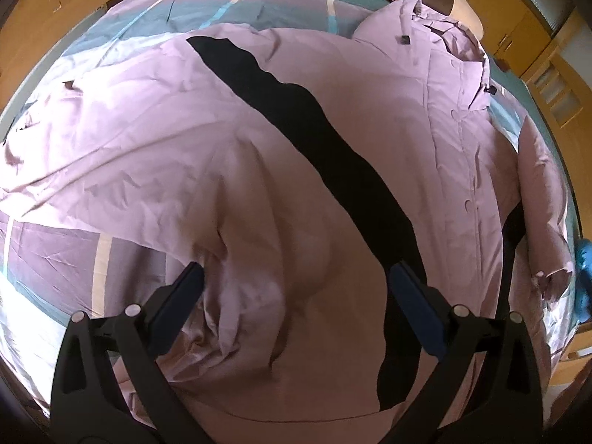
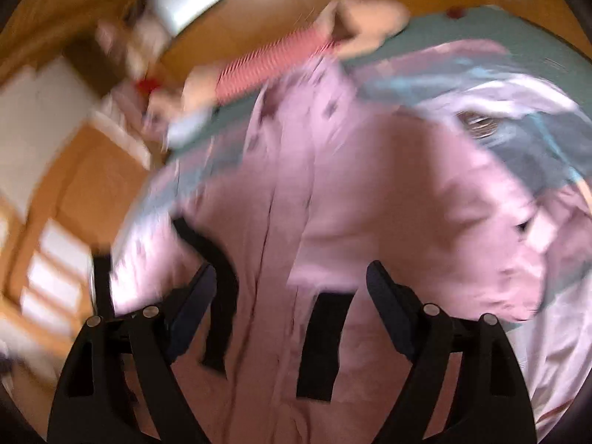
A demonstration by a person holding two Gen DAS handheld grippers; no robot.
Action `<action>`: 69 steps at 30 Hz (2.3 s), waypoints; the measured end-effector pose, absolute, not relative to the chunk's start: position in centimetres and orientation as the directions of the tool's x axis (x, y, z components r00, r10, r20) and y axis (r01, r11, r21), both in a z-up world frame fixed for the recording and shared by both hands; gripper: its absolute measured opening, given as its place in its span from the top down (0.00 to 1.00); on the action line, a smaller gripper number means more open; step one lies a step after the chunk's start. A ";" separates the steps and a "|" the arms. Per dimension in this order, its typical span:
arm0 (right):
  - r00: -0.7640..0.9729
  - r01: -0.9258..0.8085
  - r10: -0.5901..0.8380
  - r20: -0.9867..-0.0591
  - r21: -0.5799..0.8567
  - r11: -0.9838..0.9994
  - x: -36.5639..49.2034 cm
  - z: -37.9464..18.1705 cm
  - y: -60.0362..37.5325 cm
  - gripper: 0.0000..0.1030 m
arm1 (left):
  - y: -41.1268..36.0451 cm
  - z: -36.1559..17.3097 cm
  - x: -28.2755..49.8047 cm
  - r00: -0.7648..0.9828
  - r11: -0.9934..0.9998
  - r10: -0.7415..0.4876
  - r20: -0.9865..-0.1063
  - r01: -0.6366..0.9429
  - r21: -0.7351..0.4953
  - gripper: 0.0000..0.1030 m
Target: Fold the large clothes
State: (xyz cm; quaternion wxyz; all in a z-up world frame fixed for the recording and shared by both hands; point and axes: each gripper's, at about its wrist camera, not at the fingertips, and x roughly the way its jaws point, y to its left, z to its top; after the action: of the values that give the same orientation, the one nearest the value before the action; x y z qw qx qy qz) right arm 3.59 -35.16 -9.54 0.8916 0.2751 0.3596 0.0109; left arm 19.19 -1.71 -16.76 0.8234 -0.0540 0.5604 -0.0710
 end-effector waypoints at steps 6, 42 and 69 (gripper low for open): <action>0.590 0.622 -0.100 -0.801 0.372 0.689 2.8 -14.0 -42.1 0.19 | -2.4 -16.6 18.7 0.396 0.986 -0.166 -0.903 0.064 -0.153 0.02; 0.874 0.112 0.252 -0.415 0.678 0.726 1.1 -8.4 -40.5 0.87 | -9.7 -14.7 14.0 0.514 0.927 -0.226 -0.828 0.374 -0.021 0.02; 0.664 0.105 0.280 -0.694 0.457 0.883 6.2 -13.4 -31.2 0.09 | -0.9 -18.7 24.7 0.320 0.826 -0.545 -0.774 0.049 -0.561 0.06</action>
State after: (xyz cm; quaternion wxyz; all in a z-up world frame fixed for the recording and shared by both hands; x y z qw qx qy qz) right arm 6.20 -31.18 -13.41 0.8808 0.2365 0.4071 0.0495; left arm 24.72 -0.88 -18.67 0.7807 -0.2252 0.5510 -0.1904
